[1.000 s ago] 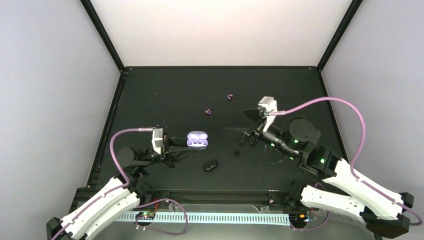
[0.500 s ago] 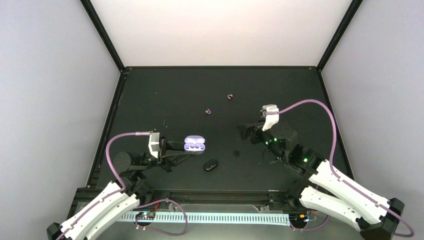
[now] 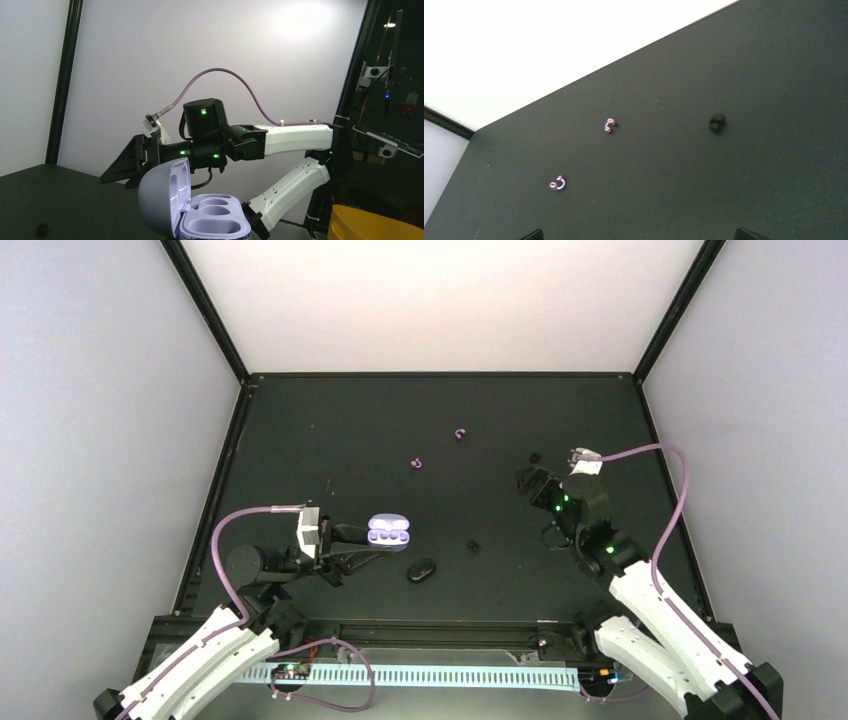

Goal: Insert the wireless bluetooth earbuds into the charging case
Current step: Open the charging case, then pick up the earbud from the center of the board.

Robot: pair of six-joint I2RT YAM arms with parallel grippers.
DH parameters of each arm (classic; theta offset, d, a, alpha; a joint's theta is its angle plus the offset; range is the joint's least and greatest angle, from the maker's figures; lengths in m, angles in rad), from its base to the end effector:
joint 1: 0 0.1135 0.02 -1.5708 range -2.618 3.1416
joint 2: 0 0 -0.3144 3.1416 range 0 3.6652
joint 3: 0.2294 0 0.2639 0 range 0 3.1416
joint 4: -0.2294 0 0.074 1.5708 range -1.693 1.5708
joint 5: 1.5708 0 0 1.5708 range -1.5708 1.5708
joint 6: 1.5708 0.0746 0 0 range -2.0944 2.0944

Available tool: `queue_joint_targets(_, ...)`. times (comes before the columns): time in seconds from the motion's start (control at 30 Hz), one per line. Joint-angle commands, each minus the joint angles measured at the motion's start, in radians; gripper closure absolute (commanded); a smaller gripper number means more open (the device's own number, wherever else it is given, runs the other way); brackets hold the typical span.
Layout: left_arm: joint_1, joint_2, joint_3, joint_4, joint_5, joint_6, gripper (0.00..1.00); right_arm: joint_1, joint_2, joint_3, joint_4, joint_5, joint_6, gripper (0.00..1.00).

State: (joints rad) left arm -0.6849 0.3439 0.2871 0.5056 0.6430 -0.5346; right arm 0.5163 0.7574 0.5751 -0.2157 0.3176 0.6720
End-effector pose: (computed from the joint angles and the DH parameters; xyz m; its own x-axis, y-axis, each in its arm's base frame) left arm 0.0526 -0.1007 0.3228 -0.1820 -0.3779 -0.9078 0.9669 0.0994 -0.2352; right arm 0.1756 0.0729 0.2858 -0.3999 0.4531 -0.7968 0.0388 0.8769 0.4792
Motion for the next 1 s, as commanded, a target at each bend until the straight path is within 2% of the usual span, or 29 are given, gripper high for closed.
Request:
queue_joint_targets(0.0, -0.006, -0.013, -0.004, -0.004, 0.022, 0.011, 0.98, -0.145, 0.094, -0.031, 0.048, -0.136, 0.074, 0.01)
queue_joint_targets(0.13, -0.006, -0.027, -0.009, -0.010, 0.018, 0.014, 0.98, -0.220, 0.188, -0.073, 0.146, -0.161, 0.112, 0.04)
queue_joint_targets(0.27, -0.006, -0.048, -0.011, -0.029, 0.006, 0.024, 0.98, -0.243, 0.325, -0.020, 0.210, -0.081, 0.113, 0.08)
queue_joint_targets(0.43, -0.005, -0.084, -0.021, -0.053, -0.016, 0.033, 0.98, -0.295, 0.541, 0.128, 0.203, -0.029, 0.084, 0.14)
queue_joint_targets(0.57, -0.006, -0.092, -0.019, -0.060, -0.024, 0.041, 0.99, -0.348, 0.743, 0.292, 0.152, -0.077, 0.044, 0.23)
queue_joint_targets(0.67, -0.006, -0.088, -0.019, -0.059, -0.024, 0.045, 0.98, -0.366, 0.865, 0.401, 0.102, -0.137, 0.027, 0.26)
queue_joint_targets(0.97, -0.006, -0.077, -0.022, -0.062, -0.023, 0.051, 0.99, -0.379, 1.061, 0.557, 0.054, -0.209, 0.054, 0.29)
